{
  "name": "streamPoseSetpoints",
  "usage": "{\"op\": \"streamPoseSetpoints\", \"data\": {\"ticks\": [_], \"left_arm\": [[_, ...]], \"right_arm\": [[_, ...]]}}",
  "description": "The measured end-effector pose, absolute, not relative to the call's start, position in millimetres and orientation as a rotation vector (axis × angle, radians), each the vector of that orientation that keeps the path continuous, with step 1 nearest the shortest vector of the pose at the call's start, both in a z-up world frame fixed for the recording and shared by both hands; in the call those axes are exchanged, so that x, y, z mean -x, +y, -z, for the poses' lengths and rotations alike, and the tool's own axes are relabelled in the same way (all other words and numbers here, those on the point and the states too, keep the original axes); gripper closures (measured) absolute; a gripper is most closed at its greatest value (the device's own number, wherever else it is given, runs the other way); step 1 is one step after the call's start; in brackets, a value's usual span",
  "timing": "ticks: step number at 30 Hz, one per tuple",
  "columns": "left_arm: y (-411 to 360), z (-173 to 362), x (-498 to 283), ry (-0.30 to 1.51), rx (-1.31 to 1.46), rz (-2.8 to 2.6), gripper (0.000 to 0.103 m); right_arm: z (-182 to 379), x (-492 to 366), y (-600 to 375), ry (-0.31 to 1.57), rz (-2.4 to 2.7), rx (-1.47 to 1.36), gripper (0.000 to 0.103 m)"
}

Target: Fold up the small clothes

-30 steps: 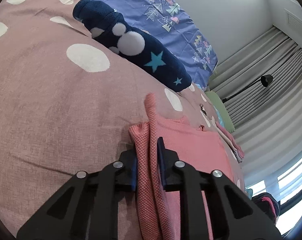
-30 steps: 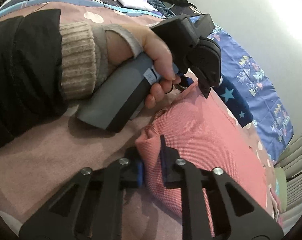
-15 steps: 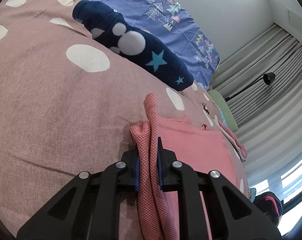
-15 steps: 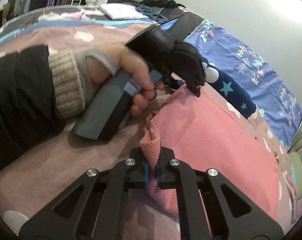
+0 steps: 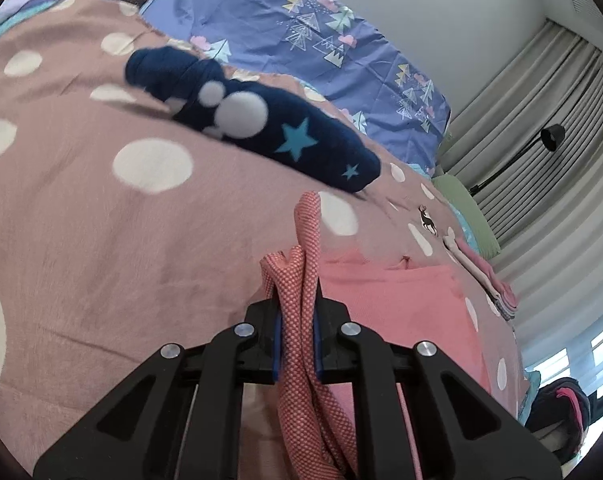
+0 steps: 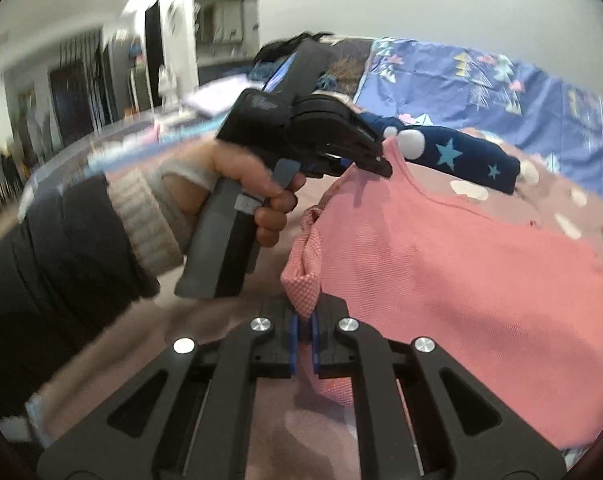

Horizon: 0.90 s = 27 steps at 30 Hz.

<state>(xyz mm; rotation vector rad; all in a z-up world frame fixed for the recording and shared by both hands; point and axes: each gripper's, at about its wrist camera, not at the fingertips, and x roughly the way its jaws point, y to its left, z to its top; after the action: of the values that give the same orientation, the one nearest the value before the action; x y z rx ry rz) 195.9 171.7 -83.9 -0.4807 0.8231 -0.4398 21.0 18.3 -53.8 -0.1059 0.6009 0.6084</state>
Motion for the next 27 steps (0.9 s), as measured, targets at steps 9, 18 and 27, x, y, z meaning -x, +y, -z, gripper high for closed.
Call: {"op": "streamPoseSetpoints", "data": {"ticks": [9,18,27], "left_arm": [[120.8,44.2,-198.2,0.827,0.348,0.437,0.092],[74.6,23.1,-196.8,0.843,0.265,0.4,0.092],[9.4,12.6,-196.4,0.812,0.129,0.35,0.092]], "right_arm": [[31.0,-23.1,-48.3,0.575,-0.605,-0.126,0.098],[26.9,-13.4,-88.3,0.556,-0.58,-0.213,0.098],[26.2,-7.6,-139.8,0.529,-0.53,-0.29,0.098]]}}
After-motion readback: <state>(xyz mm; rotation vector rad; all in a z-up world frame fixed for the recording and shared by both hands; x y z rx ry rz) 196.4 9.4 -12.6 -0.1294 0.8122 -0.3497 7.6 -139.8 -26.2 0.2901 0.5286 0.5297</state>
